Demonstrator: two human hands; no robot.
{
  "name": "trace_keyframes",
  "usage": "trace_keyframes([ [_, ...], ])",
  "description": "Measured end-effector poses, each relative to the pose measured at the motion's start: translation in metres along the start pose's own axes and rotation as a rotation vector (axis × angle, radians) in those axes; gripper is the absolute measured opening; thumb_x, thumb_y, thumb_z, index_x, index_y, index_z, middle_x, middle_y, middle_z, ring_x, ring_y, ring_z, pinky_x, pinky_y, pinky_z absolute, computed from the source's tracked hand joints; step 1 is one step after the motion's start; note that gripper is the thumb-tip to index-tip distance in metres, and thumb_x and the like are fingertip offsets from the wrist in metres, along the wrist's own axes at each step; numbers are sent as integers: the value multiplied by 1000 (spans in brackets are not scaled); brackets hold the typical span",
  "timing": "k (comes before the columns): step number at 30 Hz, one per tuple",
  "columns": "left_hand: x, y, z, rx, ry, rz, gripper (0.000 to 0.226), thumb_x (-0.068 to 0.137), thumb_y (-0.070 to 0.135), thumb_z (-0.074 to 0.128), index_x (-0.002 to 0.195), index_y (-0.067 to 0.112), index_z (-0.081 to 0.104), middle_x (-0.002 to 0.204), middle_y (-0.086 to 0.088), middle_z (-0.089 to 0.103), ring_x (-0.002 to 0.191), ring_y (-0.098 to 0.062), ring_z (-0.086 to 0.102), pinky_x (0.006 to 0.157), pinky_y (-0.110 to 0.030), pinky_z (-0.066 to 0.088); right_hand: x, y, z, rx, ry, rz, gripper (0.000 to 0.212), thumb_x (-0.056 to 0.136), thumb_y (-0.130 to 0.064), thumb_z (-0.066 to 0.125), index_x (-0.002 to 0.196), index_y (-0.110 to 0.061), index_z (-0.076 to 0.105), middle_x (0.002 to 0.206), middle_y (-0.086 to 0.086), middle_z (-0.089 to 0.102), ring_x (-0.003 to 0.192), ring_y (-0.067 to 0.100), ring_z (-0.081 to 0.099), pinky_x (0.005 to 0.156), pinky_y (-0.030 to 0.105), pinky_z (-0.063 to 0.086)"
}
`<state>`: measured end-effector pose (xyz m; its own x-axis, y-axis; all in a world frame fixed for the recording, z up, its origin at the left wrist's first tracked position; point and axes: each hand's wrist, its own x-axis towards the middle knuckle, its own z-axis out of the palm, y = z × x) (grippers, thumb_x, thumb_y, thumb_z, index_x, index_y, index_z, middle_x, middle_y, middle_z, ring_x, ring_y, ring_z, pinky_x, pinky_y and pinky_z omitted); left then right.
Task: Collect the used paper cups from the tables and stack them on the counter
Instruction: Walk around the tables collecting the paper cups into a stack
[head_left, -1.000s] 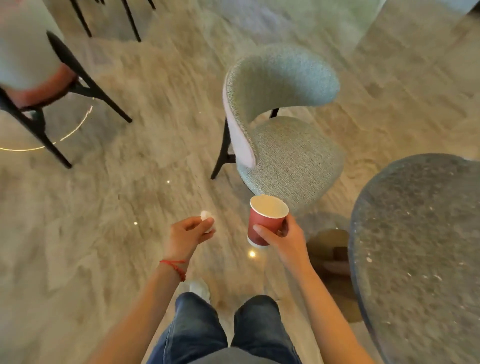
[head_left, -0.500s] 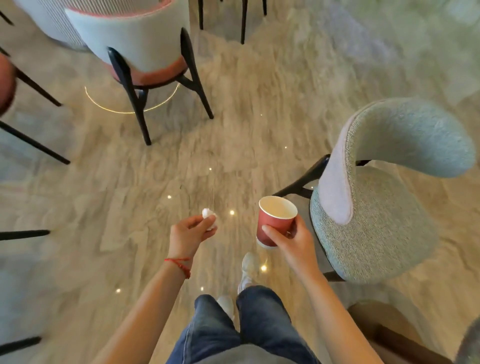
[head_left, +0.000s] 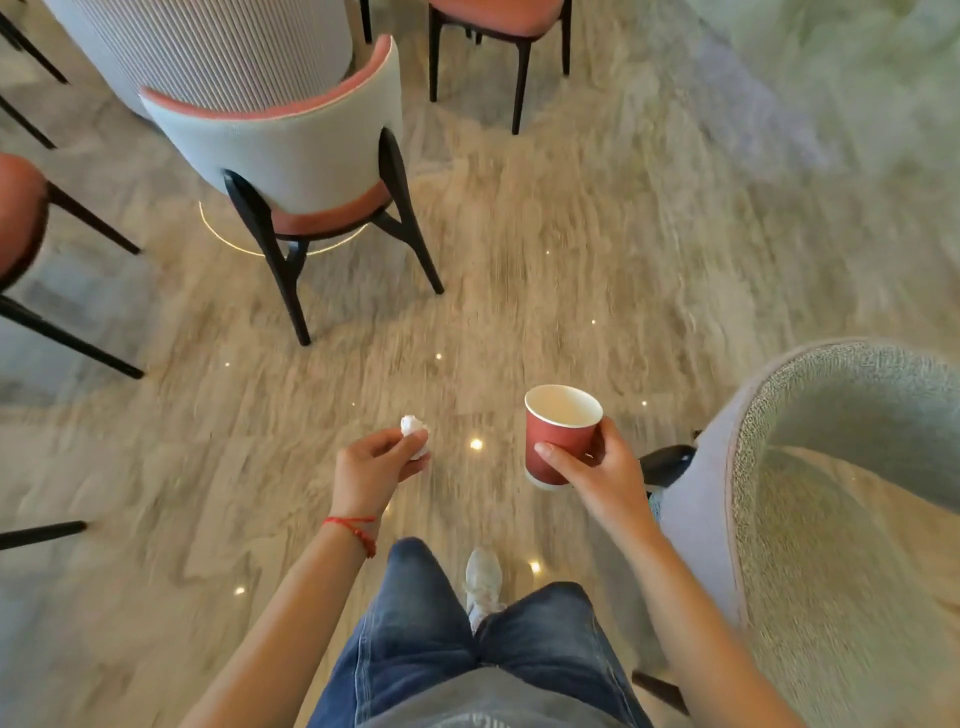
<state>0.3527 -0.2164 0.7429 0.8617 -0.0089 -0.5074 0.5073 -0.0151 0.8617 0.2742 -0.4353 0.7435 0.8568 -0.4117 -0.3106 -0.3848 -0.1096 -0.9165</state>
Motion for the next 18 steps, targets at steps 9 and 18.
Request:
trace_keyframes([
  [9,109,63,43,60,-69,-29,12,79,16,70,70,8,71,65,-1,71,70,-14,70,69,-21,56,108,-37,8,36,40,41,55,71,-29,79,117,-30,48,107,-14,61,98,4,60,78,19,50],
  [18,238,156,102,153,-222,14,14,80,11,69,66,14,71,66,-4,70,65,-11,69,60,-15,52,244,-93,24,199,138,73,51,72,-16,78,112,-29,49,102,-14,61,85,-10,63,65,8,49],
])
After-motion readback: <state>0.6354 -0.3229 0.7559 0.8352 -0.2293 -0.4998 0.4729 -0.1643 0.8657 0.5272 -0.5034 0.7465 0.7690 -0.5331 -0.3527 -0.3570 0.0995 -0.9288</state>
